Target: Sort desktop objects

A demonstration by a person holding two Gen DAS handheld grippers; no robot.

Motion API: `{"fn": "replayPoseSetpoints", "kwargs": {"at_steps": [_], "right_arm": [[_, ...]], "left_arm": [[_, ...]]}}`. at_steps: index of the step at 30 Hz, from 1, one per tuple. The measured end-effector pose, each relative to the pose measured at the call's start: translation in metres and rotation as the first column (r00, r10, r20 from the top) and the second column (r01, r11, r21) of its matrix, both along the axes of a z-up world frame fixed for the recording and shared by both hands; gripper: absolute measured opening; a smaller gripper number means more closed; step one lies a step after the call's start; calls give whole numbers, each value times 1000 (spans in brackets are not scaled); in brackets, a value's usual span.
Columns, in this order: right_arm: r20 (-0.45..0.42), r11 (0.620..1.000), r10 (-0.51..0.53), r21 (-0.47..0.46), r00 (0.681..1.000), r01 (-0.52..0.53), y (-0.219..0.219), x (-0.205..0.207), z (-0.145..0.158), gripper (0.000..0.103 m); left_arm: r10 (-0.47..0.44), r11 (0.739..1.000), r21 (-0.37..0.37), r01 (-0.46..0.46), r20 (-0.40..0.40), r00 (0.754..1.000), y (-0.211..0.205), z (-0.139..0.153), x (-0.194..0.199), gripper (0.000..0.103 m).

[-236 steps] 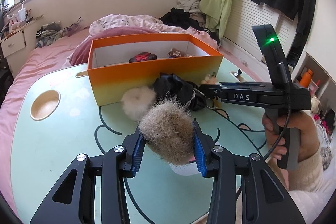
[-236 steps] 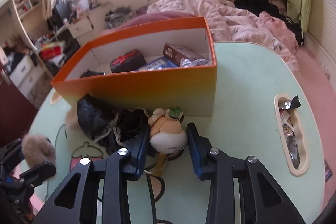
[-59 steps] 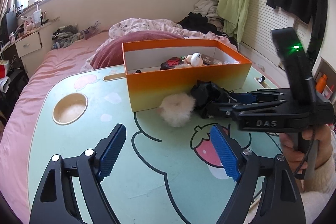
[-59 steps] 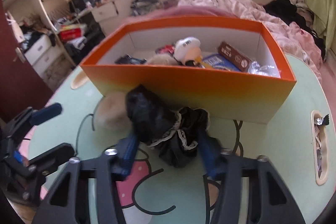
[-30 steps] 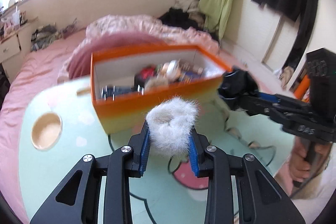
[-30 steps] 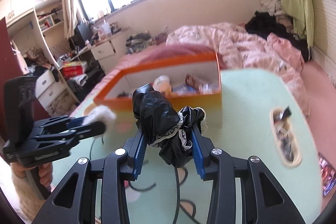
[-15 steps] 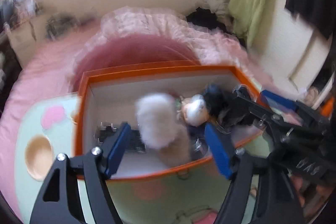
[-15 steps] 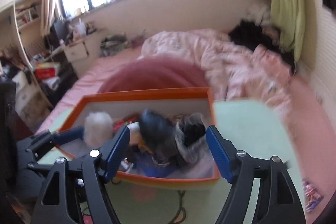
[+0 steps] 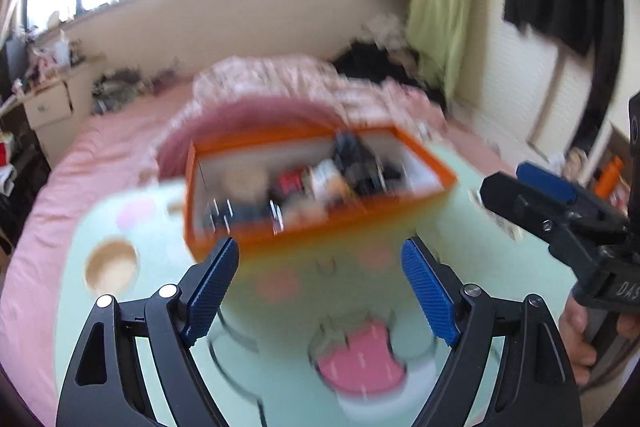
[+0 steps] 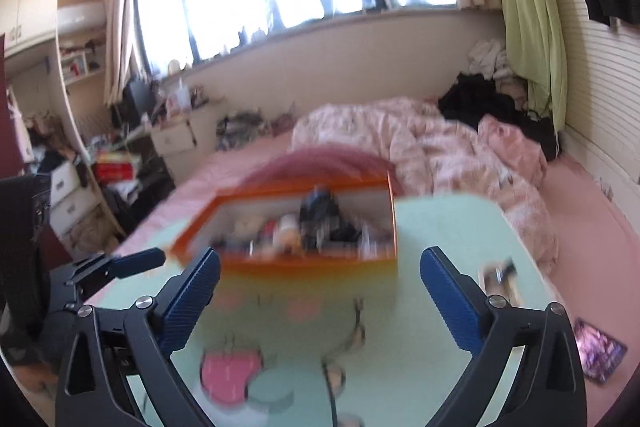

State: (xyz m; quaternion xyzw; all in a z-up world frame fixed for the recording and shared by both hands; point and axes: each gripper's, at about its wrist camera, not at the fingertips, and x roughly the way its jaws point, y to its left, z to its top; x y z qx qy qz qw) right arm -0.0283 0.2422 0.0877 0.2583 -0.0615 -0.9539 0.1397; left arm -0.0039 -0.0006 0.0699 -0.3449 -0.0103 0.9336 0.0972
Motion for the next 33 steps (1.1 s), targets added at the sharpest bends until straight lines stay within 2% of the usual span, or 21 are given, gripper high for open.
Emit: {"fn": "replayPoseSetpoints", "kwargs": {"at_steps": [4,5,6,9,10,11,12,19,33], "right_arm": [[144,999,8,49,990,-16,-1,17,-34,101],[173,998,-5,57,985,-5,0,20,-44,101],[199,997,-29,82,979,13,0,22,-53,101],[264,986,-85,163,961,42,-2,18,-76,103],[223,976,-99,213,970,51,-8,19,-80,103],[195,965,-112,257,974,60,-12,20,-84,103],[180,970,-94,240,979,49,-12,22,-86,103],[158,971,-60,240,986,21,-15,26,-90,103],[157,971,-58,239,986,19,-16,25,-89,103]], "left_arm": [[-21,996,93,7,158,987,6,-37,14,83],[-9,996,91,-9,192,981,10,-47,16,83],[-2,997,75,-14,210,978,14,-52,16,84],[49,998,-52,-40,198,979,21,-58,17,85],[94,992,-102,-76,190,977,22,-60,17,88],[128,987,-121,-108,174,976,21,-62,18,96],[147,986,-108,-130,171,974,18,-64,17,102],[159,985,-91,-145,172,972,9,-68,16,103],[152,987,-85,-139,167,974,11,-69,13,103]]}}
